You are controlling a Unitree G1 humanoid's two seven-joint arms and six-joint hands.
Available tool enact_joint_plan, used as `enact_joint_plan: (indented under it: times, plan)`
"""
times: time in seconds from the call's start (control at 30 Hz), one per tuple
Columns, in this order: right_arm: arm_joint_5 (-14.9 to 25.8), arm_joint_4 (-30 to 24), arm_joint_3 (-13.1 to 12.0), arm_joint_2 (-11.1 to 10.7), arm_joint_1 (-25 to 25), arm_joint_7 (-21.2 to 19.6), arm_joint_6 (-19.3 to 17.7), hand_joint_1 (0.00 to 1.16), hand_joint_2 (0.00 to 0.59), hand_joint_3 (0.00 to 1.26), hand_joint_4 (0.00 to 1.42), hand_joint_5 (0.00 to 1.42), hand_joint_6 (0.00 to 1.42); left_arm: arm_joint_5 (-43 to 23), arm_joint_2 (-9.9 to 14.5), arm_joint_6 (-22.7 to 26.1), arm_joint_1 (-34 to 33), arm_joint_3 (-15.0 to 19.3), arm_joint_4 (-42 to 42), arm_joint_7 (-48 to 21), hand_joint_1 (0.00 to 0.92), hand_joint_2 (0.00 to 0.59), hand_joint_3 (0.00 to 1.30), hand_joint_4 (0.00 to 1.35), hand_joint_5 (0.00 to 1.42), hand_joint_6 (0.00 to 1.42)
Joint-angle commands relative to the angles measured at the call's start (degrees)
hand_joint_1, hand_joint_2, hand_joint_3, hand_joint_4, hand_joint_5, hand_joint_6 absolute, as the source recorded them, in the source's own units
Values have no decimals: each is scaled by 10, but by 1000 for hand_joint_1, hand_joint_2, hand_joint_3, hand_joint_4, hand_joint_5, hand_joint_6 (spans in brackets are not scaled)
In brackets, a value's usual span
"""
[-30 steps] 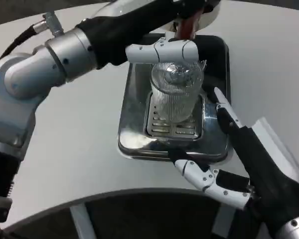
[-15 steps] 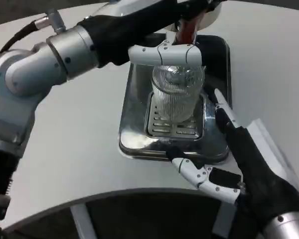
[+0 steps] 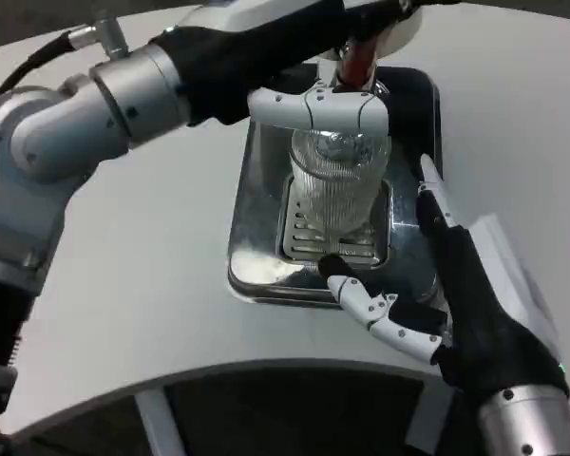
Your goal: Grasp the cup under the faucet to collect the drink, then remove the cup.
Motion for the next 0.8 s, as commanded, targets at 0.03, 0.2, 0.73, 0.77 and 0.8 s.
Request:
enact_joint_plan:
  times: [0.03,0.2,0.73,0.77,0.8]
  plan:
    - [14,15,21,59,-7,-25,16,692,292,0,0,0,5,18,4,-8,2,-19,10,-10,0,96,84,0,0,110]
    - [29,38,26,61,-20,-51,22,693,288,0,0,0,2,25,4,-17,-3,-24,16,-7,0,96,84,0,0,110]
    - [76,120,20,78,-83,-144,51,704,277,0,0,0,0,34,3,-47,-18,-36,46,3,0,99,89,0,0,109]
    - [79,123,21,78,-86,-150,53,704,277,0,0,0,0,33,3,-48,-19,-36,48,2,0,99,90,0,0,109]
    - [82,127,20,79,-89,-155,54,705,277,0,0,0,0,33,3,-49,-20,-36,50,2,0,99,90,0,0,109]
